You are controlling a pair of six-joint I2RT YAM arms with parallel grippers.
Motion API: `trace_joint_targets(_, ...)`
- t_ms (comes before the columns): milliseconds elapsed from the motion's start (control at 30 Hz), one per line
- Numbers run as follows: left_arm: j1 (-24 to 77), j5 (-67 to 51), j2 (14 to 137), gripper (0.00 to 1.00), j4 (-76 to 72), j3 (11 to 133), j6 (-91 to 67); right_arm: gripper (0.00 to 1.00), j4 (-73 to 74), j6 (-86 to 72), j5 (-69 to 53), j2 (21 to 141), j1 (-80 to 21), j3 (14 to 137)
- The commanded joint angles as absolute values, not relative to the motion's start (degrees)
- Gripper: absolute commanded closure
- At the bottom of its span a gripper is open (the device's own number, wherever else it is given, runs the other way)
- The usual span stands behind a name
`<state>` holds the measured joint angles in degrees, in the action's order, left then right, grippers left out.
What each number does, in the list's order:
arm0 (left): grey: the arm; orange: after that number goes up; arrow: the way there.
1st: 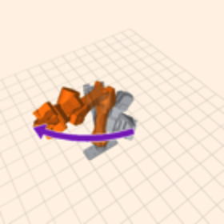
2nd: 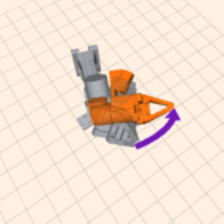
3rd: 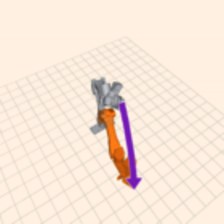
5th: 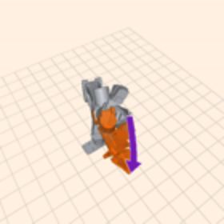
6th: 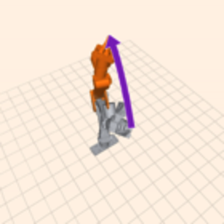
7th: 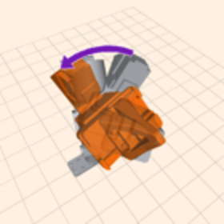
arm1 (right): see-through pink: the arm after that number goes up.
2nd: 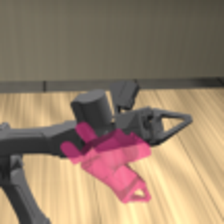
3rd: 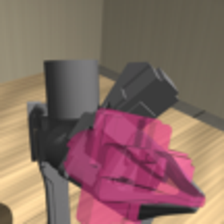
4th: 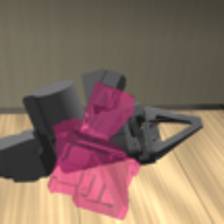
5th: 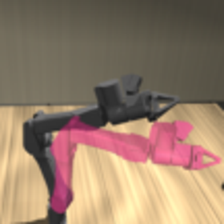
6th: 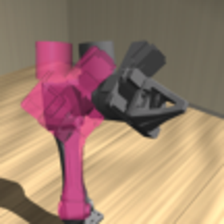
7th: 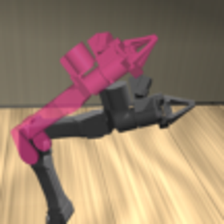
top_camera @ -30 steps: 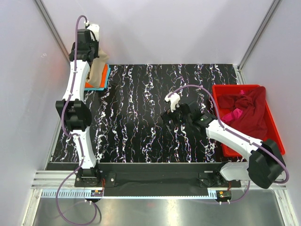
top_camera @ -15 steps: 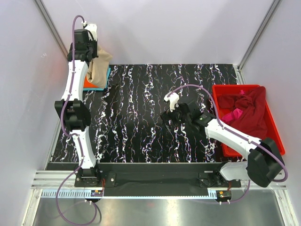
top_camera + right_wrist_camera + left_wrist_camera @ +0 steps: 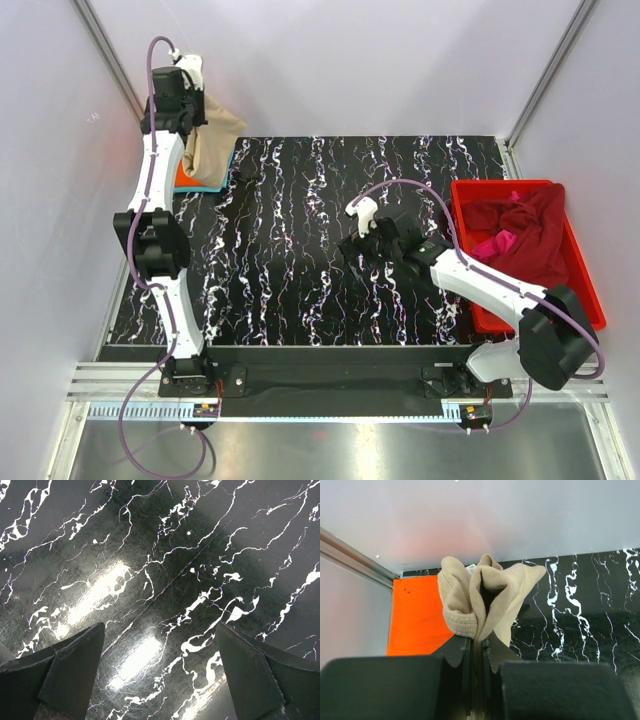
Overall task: Fold and stack the t-shirts
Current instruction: Neatly place the folded tshirt to the corner
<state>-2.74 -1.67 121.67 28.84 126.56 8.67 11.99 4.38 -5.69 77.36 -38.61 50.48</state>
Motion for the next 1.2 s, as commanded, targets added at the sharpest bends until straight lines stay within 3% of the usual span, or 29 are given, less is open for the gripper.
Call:
trace_joint_targets(0, -5.1, -4.2, 120.2, 1.00, 21.0, 127.0, 7.6, 0.01, 11.6, 4.0, -6.6, 78.1, -38.5, 54.1)
trace_joint_targets(767, -12.6, -7.1, 139.1, 1.00, 13.0, 136.9, 5.6, 0.02, 14.3, 2.6, -7.2, 89.4, -38.4, 62.2)
trace_joint_targets(800, -12.6, -5.8, 139.7, 0.95, 12.6, 137.2, 5.2, 0.02, 14.4, 2.5, -7.2, 90.1, -38.5, 62.6)
trace_joint_targets(833, -12.7, -3.2, 140.3, 0.58, 12.1, 137.9, 4.8, 0.02, 14.7, 2.3, -7.1, 90.3, -38.4, 63.2)
trace_joint_targets(867, -12.7, 3.3, 140.8, 0.45, 12.2, 138.6, 3.9, 0.02, 14.7, 2.1, -7.3, 90.5, -38.4, 63.4)
trace_joint_targets(933, -12.6, 7.6, 141.7, 0.39, 12.9, 139.6, 3.7, 0.02, 15.0, 1.8, -7.3, 90.6, -38.4, 63.7)
trace_joint_targets(967, -12.4, 11.0, 141.6, 0.23, 13.0, 139.6, 3.0, 0.02, 15.3, 0.9, -7.1, 90.5, -38.3, 63.8)
trace_joint_targets(1033, -12.3, 11.8, 140.8, 0.16, 13.7, 139.5, 1.9, 0.02, 15.4, 0.4, -7.2, 89.4, -38.4, 63.2)
trace_joint_targets(1167, -10.5, 11.7, 136.5, 0.15, 14.9, 137.4, 1.9, 0.02, 14.9, -2.5, -7.2, 86.1, -38.3, 61.3)
